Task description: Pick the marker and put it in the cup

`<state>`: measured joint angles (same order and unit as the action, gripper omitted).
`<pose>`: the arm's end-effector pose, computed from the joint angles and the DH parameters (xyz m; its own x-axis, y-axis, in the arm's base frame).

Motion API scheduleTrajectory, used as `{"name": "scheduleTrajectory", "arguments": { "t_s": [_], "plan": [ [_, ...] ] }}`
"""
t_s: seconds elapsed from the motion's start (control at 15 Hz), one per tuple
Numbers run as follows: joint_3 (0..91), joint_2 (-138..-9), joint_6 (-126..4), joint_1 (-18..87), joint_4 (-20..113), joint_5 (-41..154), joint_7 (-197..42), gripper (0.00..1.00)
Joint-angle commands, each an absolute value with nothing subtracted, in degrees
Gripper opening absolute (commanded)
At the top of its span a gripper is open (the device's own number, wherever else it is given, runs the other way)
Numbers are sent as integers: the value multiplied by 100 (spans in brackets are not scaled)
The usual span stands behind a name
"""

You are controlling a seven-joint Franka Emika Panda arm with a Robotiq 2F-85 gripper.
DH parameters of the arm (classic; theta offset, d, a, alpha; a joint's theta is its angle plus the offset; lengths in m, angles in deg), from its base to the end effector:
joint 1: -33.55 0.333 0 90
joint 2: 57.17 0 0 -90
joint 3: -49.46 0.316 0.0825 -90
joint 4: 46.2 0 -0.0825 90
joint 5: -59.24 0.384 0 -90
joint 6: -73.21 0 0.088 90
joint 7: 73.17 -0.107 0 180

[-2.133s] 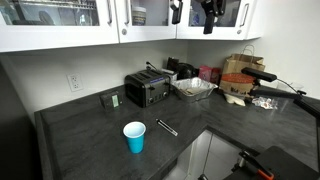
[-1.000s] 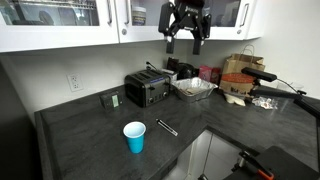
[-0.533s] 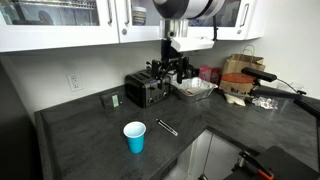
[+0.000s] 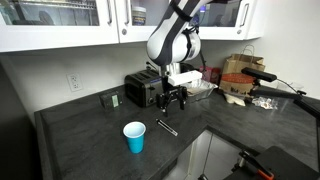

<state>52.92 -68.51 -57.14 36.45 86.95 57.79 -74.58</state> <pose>0.4894 0.0545 0.2369 0.9646 0.1010 -0.2437 0.1063 -0.9943 0.0088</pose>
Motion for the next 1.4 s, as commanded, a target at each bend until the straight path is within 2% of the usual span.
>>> {"name": "scheduleTrajectory", "arguments": {
  "t_s": [0.0,0.27,0.8,1.33],
  "plan": [
    [5276,-6967,-5647,3672,8603,5786,-7455,100],
    [5266,-6949,-5664,3666,8600,5785,-7455,100],
    [5082,-7868,-7571,3616,8581,5530,-7202,100],
    [5030,-8836,-7766,3617,8106,5464,-7158,100]
  ]
}}
